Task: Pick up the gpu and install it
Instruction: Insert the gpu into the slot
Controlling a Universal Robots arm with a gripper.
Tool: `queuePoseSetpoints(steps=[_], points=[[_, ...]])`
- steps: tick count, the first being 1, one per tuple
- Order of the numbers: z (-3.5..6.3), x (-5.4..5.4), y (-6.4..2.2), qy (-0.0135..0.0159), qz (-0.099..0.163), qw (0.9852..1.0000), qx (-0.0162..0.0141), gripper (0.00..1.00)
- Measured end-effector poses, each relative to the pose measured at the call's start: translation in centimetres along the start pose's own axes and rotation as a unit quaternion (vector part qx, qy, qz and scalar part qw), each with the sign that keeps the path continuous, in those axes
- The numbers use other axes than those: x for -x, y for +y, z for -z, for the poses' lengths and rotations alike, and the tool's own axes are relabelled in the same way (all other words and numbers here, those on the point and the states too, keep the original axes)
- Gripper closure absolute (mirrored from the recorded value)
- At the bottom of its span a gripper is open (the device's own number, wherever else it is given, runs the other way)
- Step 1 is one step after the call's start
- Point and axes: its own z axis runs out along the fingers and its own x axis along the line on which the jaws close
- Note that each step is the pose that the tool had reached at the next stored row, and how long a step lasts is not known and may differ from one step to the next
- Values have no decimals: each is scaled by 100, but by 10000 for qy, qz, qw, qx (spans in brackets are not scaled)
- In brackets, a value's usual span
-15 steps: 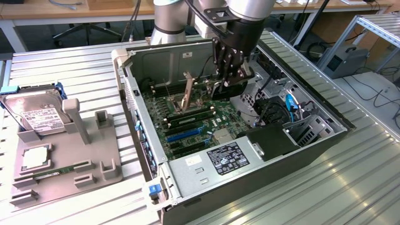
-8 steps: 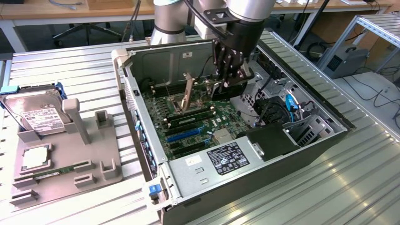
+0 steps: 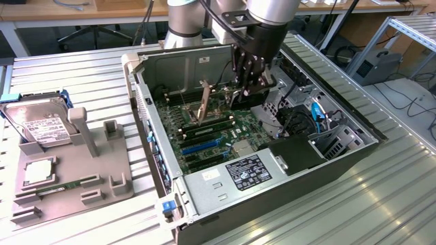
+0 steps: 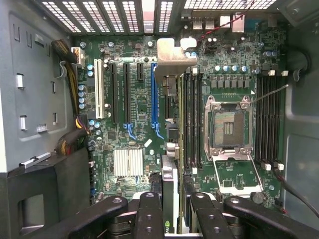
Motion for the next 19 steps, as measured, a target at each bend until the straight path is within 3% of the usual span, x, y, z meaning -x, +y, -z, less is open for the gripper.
queuePoseSetpoints(steps=[19], points=[[-59, -2, 0, 0, 0, 10000, 0, 73]])
